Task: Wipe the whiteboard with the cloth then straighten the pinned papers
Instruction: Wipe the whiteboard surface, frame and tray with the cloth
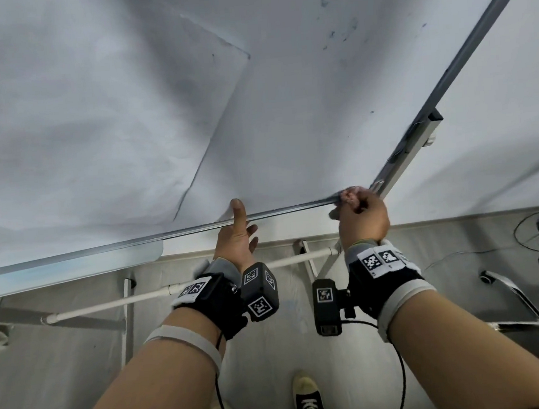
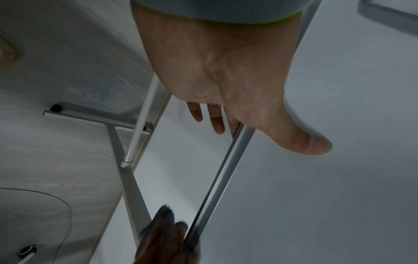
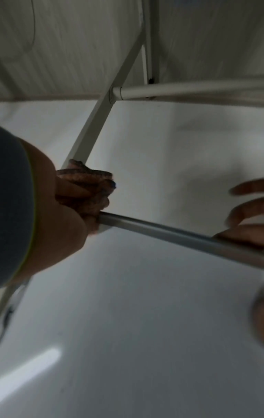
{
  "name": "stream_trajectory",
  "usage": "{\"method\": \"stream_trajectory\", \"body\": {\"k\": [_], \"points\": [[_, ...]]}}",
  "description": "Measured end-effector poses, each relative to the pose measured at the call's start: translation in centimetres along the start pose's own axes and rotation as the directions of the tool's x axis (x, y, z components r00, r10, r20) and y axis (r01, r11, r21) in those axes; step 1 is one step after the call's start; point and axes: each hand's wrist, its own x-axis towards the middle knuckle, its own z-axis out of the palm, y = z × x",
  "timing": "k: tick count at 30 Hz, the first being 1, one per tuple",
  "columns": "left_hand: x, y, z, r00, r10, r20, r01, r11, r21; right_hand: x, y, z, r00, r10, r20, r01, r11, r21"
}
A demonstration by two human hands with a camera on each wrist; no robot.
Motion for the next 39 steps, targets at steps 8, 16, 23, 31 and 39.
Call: {"method": "stream_trajectory", "body": {"k": [8, 16, 23, 31, 39], "points": [[0.2, -0.2, 0.0, 1.000, -0.014, 0.011, 0.014, 1.000, 0.021, 1.1, 0.3, -0.4, 0.990, 0.068, -0.125, -0.042, 0.979, 0.199], [-0.2, 0.9, -0.4, 0.996, -0.049, 0.074, 0.055, 0.995, -0.078, -2.4, -1.8, -0.1, 0.988, -0.031, 0.151, 0.025, 0.999, 0.043], [-0.7, 2.6, -3.8, 0.996, -0.036, 0.086, 0.079, 0.814, -0.575, -5.0, 0.0, 4.2, 0.918, -0.063, 0.392, 0.073, 0.997, -0.013], [0.0, 3.2, -3.9, 0.999, 0.027, 0.032, -0.010, 0.901, -0.434, -5.9, -2.2, 3.1, 0.895, -0.224, 0.385, 0.301, 0.941, -0.153], [-0.1, 4.4, -4.4, 0.994, -0.029, 0.103, 0.071, 0.902, -0.426, -5.5, -4.2, -0.7, 0.897, -0.309, 0.316, 0.326, 0.946, 0.001]]}}
